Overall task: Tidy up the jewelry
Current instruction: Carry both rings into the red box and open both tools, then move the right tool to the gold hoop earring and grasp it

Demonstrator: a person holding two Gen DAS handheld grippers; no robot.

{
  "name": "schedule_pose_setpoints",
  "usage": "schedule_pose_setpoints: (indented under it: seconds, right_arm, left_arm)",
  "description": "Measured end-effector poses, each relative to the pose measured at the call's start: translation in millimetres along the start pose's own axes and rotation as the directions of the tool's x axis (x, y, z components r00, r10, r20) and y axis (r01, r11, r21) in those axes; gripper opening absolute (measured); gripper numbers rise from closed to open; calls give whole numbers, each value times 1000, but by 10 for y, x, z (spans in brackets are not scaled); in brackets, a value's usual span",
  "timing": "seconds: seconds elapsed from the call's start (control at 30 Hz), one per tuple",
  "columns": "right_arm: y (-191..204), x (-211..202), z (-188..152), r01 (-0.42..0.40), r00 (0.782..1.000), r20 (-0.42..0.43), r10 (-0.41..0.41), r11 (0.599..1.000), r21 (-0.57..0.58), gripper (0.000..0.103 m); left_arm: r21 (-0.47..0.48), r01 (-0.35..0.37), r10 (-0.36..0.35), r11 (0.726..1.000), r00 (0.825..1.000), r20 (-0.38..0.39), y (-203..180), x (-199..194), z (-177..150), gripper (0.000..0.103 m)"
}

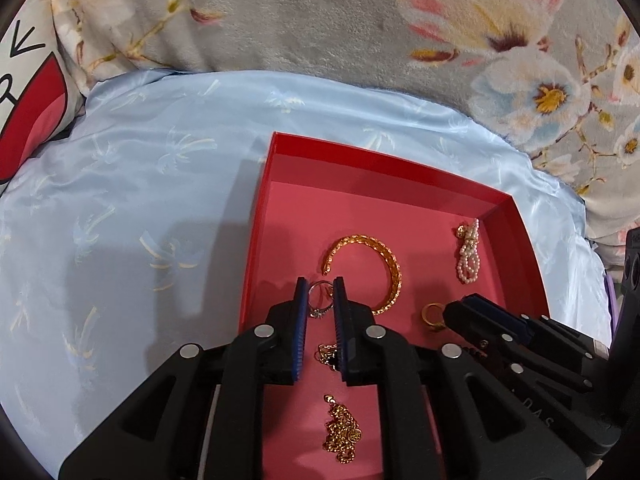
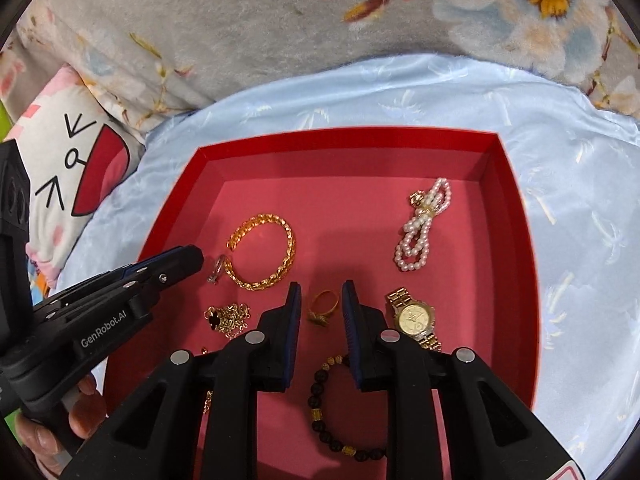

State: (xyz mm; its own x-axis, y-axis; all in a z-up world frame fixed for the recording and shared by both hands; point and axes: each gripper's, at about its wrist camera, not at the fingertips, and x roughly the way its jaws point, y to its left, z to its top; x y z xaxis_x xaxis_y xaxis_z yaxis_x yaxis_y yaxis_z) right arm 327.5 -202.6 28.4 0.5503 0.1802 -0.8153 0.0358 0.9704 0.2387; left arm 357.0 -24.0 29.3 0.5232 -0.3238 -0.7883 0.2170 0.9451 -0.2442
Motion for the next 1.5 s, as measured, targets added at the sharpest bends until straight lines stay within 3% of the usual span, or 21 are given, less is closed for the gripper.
schedule_pose_setpoints:
  seconds: [0.2,0.37,0.57,0.77,0.9,1.0,1.5]
  right_arm:
    - [-50,-335,-76,-14,997,72,14,1000,10,21]
    - [-65,-786,-376,5,989,146,-3,1000,-13,21]
    - [-134,-1286,-1028,58,977,207,-51,998,-28,23]
    - [-239,-1466,-1654,107,975,196,-103,994,-9,24]
    - [-326,-1450,-1971,111,980,167,-113,994,21,36]
    - [-392,-1369,-2054,109,984,140,-113,993,40,36]
    - [-388,-994,-1854,132,983,118,-138,989,59,36]
  left_arm:
    - [-2,0,0,1000,998,62,-10,-313,-69,30]
    - [10,6,-7,1000,993,119,-47,-710,-291,33]
    - [70,-51,38,996,985,169,-131,-1100,-786,33]
    - [97,-111,92,989,980,178,-193,-1215,-1402,39]
    - [111,-117,100,987,983,153,-293,-1155,-1756,47]
    - [122,-134,115,983,981,153,-365,-1108,-1953,58]
    - [64,-114,104,991,985,135,-318,-1024,-2053,59]
